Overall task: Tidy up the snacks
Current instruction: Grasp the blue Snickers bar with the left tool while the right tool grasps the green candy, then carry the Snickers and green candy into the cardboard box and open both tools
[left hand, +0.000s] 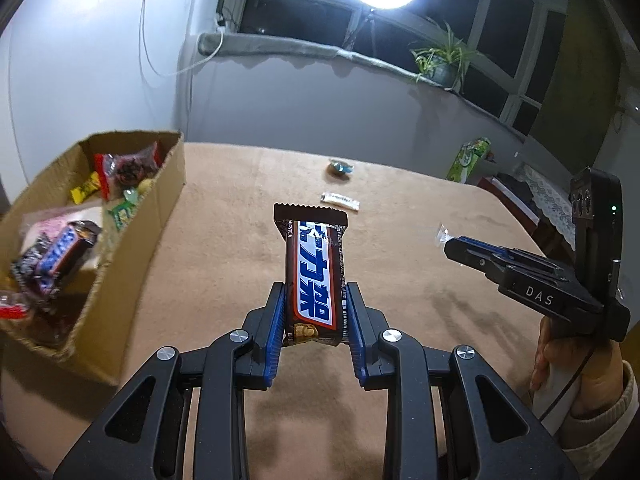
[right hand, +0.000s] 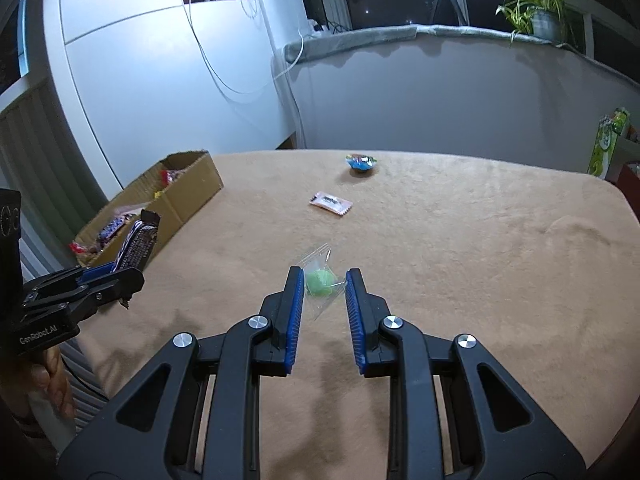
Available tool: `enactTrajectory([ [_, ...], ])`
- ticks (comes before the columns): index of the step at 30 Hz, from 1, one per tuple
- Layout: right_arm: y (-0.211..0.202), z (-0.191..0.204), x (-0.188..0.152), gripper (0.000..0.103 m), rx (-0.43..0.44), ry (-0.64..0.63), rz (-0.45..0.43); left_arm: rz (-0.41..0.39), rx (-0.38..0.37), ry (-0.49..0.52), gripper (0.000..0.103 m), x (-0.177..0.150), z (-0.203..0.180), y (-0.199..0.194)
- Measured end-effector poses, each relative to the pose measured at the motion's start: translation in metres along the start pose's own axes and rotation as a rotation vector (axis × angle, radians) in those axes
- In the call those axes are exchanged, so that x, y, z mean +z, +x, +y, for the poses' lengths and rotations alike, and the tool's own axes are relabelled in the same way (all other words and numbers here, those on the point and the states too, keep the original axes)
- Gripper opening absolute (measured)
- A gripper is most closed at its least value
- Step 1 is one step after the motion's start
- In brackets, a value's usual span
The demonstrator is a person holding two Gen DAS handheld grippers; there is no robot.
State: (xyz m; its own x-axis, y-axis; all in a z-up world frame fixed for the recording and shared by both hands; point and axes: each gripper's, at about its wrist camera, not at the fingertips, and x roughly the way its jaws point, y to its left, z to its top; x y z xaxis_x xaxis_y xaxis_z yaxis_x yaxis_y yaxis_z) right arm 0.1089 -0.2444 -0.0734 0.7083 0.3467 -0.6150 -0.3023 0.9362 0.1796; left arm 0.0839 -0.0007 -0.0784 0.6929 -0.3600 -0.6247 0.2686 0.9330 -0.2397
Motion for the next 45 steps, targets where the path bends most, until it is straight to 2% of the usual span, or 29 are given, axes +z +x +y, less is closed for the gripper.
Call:
enactTrajectory([
  [10, -0.027, 0.046, 0.018, 0.022, 0.004, -0.068, -0.06, -0.083, 0.012, 0.001, 0.027, -0.004, 0.01, -0.043],
  [20, -0.014, 0.112, 0.036, 0.022, 0.035, -0.168, -0.064, -0.153, 0.056, -0.066, 0.027, -0.009, 0.059, -0.076],
  [30, 0.045, 0.201, 0.07, 0.022, 0.136, -0.303, -0.053, -0.185, 0.129, -0.113, 0.027, 0.009, 0.122, -0.082],
  [37, 0.11, 0.246, 0.104, 0.022, 0.203, -0.355, -0.037, -0.163, 0.15, -0.116, 0.027, 0.042, 0.159, -0.052],
  [39, 0.134, 0.251, 0.108, 0.031, 0.217, -0.363, -0.009, -0.138, 0.155, -0.119, 0.027, 0.05, 0.168, -0.037],
  [40, 0.144, 0.252, 0.108, 0.05, 0.218, -0.362, 0.009, -0.12, 0.167, -0.125, 0.033, 0.051, 0.171, -0.03],
  [41, 0.148, 0.248, 0.107, 0.064, 0.223, -0.354, 0.005, -0.106, 0.177, -0.133, 0.05, 0.051, 0.174, -0.026],
  [42, 0.149, 0.245, 0.105, 0.067, 0.226, -0.345, -0.006, -0.097, 0.181, -0.145, 0.061, 0.049, 0.176, -0.025],
  [43, 0.15, 0.24, 0.102, 0.069, 0.22, -0.338, -0.012, -0.108, 0.18, -0.16, 0.077, 0.045, 0.179, -0.027],
  [45, 0.152, 0.228, 0.098, 0.069, 0.199, -0.316, -0.012, -0.131, 0.194, -0.176, 0.079, 0.035, 0.181, -0.035],
])
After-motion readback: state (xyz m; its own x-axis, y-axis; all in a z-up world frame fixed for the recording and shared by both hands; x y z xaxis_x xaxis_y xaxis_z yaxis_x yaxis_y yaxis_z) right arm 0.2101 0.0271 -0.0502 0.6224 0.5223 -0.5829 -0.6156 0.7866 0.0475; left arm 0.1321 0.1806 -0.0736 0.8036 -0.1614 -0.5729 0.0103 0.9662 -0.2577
